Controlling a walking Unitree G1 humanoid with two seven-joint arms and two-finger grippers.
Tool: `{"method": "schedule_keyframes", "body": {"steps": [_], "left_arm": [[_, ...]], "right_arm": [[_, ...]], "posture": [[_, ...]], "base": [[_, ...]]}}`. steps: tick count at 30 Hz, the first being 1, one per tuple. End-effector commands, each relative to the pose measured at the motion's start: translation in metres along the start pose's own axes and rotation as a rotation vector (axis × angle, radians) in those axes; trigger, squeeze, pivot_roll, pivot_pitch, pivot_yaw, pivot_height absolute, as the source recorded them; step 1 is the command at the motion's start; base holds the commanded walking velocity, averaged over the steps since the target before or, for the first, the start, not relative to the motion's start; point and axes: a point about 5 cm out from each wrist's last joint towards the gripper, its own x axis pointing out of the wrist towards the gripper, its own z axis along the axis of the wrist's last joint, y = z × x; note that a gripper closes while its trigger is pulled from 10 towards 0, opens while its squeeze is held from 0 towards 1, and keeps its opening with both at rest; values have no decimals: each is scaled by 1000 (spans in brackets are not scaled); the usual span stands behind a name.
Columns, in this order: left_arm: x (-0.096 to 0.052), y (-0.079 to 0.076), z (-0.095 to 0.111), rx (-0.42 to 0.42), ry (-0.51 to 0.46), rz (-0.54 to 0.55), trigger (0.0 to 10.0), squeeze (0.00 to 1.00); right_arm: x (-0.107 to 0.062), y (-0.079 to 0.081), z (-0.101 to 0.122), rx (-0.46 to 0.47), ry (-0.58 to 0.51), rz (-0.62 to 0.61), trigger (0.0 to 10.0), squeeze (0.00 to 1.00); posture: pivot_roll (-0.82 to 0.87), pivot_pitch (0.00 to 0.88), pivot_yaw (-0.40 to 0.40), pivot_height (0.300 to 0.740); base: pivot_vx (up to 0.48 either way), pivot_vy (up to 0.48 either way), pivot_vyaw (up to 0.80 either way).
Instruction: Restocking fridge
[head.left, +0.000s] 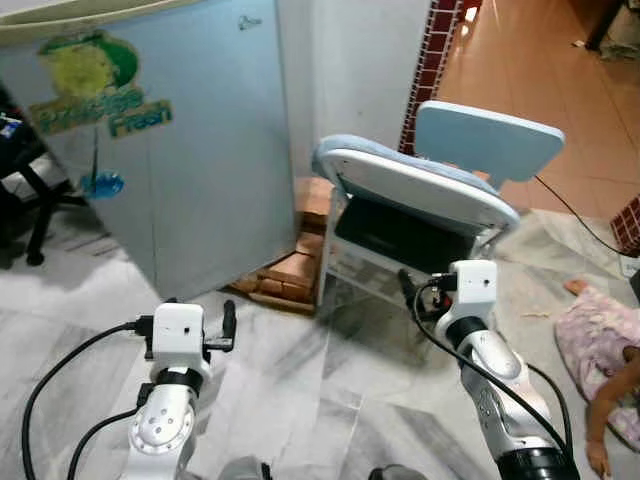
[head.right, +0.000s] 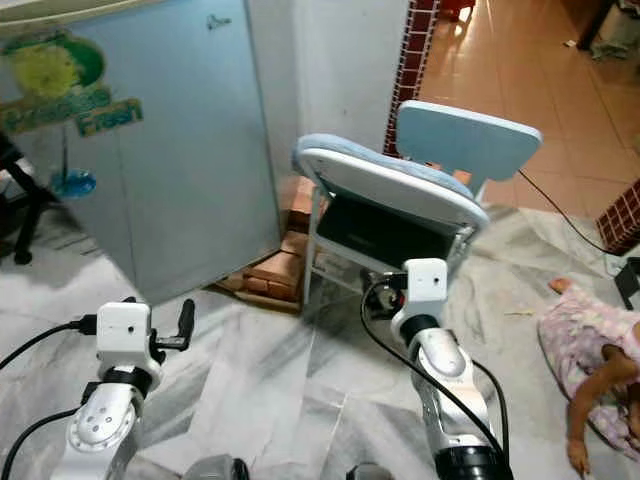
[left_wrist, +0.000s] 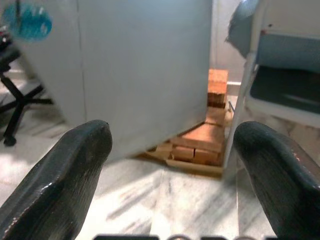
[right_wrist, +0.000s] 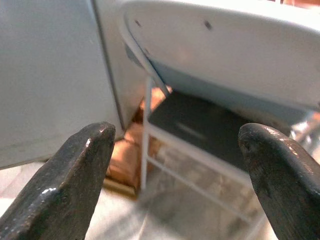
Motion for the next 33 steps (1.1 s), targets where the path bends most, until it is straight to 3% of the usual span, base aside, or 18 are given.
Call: {"method": "schedule_keyframes", "body": {"steps": [1,4,8,15,18,23,33], "left_arm": [[-3,3,-5,6,21,18,10000,0],[-3,4,-5,4,23,26,10000,0],[-1,8,-5,12,15,37,10000,0],[3,14,-1,19,-12,44,10000,0],[4,17,0,15,-31,48,10000,0],[8,16,5,6,-81,42,10000,0],[15,10,18,45,-204,-40,10000,0]], "right_arm": [[0,-1,0,17,-24,-21,10000,0],[-4,-7,-2,-52,-5,-65,10000,0],[-9,-4,-5,36,-12,21,10000,0],[-8,-5,-8,8,-12,-28,10000,0],[-8,-6,-7,82,-33,-50,10000,0],[-10,-20,-2,55,-61,-102,10000,0],[-4,-16,3,13,-99,-81,10000,0]], "posture": [[-10,123,50,740],[-16,120,46,740],[-18,117,44,740],[-17,109,46,740],[-20,104,49,740],[-32,89,55,740],[-44,85,70,740]], "base": [[0,480,0],[0,480,0],[0,480,0],[0,480,0],[0,480,0],[0,480,0],[0,480,0]]}}
